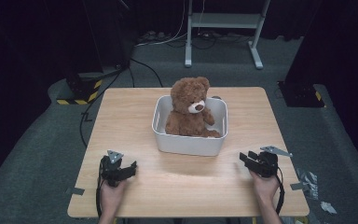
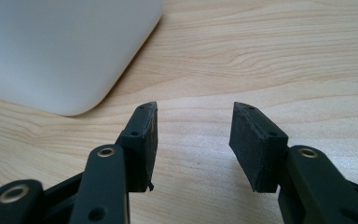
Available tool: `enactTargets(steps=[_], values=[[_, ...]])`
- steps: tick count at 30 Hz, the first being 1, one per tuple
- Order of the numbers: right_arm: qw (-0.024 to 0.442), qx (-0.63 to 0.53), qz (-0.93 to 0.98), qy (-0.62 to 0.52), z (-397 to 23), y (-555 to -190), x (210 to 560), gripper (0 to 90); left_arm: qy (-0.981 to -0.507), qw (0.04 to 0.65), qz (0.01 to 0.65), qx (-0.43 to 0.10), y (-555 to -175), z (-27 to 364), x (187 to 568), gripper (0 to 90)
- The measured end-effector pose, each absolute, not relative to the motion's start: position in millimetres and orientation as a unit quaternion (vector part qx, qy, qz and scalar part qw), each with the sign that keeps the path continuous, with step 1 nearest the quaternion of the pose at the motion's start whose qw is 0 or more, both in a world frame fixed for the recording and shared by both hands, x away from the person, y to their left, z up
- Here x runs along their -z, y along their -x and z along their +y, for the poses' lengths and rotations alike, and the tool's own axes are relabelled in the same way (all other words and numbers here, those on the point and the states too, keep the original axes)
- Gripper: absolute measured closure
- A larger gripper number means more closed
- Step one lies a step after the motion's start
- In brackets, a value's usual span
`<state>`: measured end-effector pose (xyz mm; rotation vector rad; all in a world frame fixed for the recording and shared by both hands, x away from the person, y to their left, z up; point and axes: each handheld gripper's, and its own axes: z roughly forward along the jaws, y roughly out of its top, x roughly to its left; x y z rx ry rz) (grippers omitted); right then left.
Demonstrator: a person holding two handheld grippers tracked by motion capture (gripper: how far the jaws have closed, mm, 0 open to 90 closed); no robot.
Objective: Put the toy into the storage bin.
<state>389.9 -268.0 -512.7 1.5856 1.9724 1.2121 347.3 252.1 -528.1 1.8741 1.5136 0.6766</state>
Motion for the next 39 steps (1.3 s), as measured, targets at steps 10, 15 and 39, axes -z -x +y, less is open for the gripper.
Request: enactTargets(steps=[10,15,39], values=[[0.179,-0.405,0.703,-0.557,-265,-393,518,50.6,-0.711,0.315,0.574,-0.257,-347,252,528,22.1],[0.181,-0.399,0.705,-0.558,-265,-393,518,50.3,-0.711,0.315,0.574,-0.257,-347,252,528,22.1],[0.215,-0.344,0.744,-0.530,-255,-393,521,42.5,-0.710,0.313,0.577,-0.256,-347,252,528,22.0]])
